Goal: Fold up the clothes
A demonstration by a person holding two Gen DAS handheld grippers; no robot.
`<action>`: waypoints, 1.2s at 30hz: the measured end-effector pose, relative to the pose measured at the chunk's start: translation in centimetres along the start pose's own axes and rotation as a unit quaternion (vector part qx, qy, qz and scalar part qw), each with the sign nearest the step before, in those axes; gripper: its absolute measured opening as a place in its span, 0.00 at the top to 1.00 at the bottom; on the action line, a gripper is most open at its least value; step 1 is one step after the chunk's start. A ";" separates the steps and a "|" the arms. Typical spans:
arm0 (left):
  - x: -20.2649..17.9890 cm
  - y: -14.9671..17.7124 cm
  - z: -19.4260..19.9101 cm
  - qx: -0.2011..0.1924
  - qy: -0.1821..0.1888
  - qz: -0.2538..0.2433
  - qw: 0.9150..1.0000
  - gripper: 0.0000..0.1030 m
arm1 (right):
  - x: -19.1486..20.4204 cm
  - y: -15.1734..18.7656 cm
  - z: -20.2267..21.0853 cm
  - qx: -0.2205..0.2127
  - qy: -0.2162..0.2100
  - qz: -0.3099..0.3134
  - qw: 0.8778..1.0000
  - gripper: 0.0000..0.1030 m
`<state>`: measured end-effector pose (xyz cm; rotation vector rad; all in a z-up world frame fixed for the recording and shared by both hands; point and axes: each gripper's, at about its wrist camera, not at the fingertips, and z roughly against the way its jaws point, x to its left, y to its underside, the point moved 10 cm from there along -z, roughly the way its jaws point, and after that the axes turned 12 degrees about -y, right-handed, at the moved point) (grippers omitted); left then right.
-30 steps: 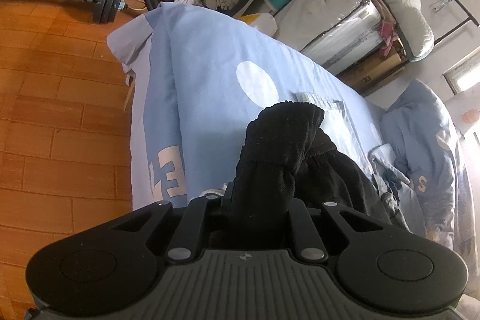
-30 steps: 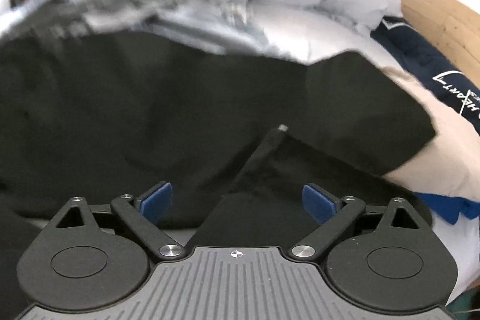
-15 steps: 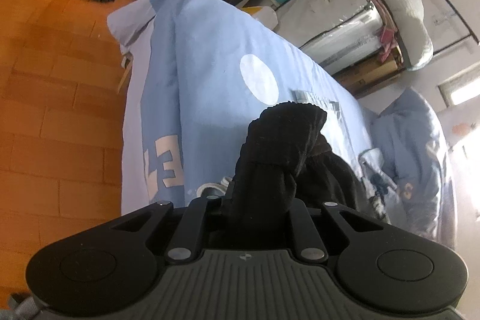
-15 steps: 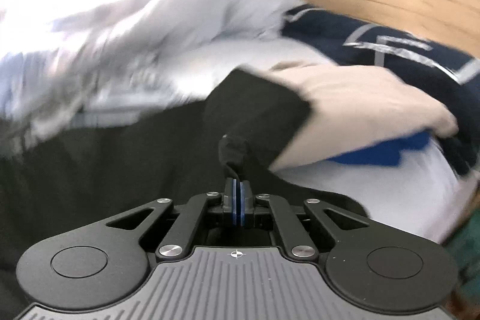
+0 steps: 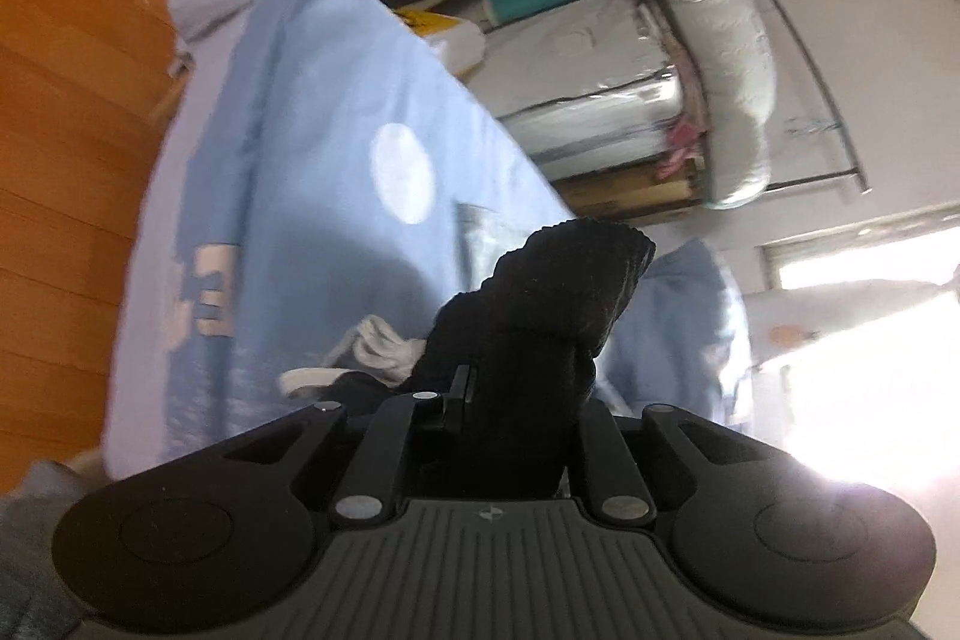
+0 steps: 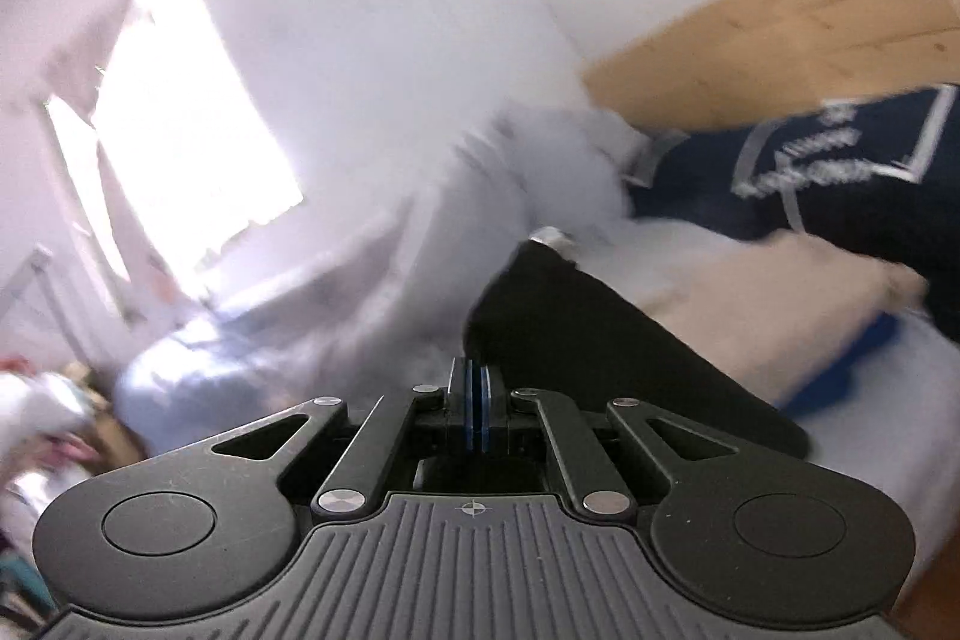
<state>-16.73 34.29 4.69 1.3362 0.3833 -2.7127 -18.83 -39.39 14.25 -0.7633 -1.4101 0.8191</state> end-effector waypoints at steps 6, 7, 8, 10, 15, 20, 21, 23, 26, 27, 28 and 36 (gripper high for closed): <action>-4.0 1.1 1.6 0.013 0.055 -0.019 0.998 0.85 | 3.0 -5.0 1.8 -0.056 -0.059 0.023 0.996 0.99; -4.7 1.3 1.8 0.011 0.059 -0.037 0.998 0.85 | 3.3 -5.6 1.9 -0.057 -0.063 0.033 0.996 0.99; -5.1 1.5 1.7 0.010 0.057 -0.047 0.997 0.85 | 3.0 -5.2 1.4 -0.036 -0.057 0.042 0.997 0.99; -5.3 1.9 1.2 0.010 0.050 -0.059 0.997 0.85 | 1.6 -3.5 0.0 0.021 -0.038 0.061 0.997 0.98; -3.5 2.6 -0.5 0.020 0.019 -0.062 0.998 0.85 | -5.4 3.2 -1.8 0.167 0.074 0.066 0.981 0.43; -3.0 3.3 -1.0 0.018 0.006 -0.073 0.997 0.85 | -9.3 5.5 -0.3 0.198 0.111 0.058 0.972 0.00; -3.0 3.4 -1.1 0.015 0.004 -0.078 0.997 0.85 | -9.4 6.1 -0.1 0.205 0.112 0.055 0.971 0.00; -3.1 3.9 -1.0 0.011 0.000 -0.094 0.996 0.85 | -9.1 7.4 0.6 0.210 0.114 0.030 0.971 0.00; -3.0 4.5 -1.5 0.013 -0.013 -0.110 0.994 0.85 | -9.0 9.5 1.3 0.219 0.115 -0.013 0.969 0.00; -2.7 4.5 -1.8 0.015 -0.017 -0.113 0.993 0.85 | -9.0 10.3 1.4 0.225 0.118 -0.015 0.967 0.00; -2.3 4.3 -1.8 0.018 -0.021 -0.114 0.993 0.85 | -9.0 11.0 1.5 0.233 0.121 -0.016 0.965 0.00; 2.2 2.3 -3.8 0.034 -0.064 -0.135 0.988 0.65 | -9.4 16.6 1.5 0.266 0.112 -0.071 0.955 0.00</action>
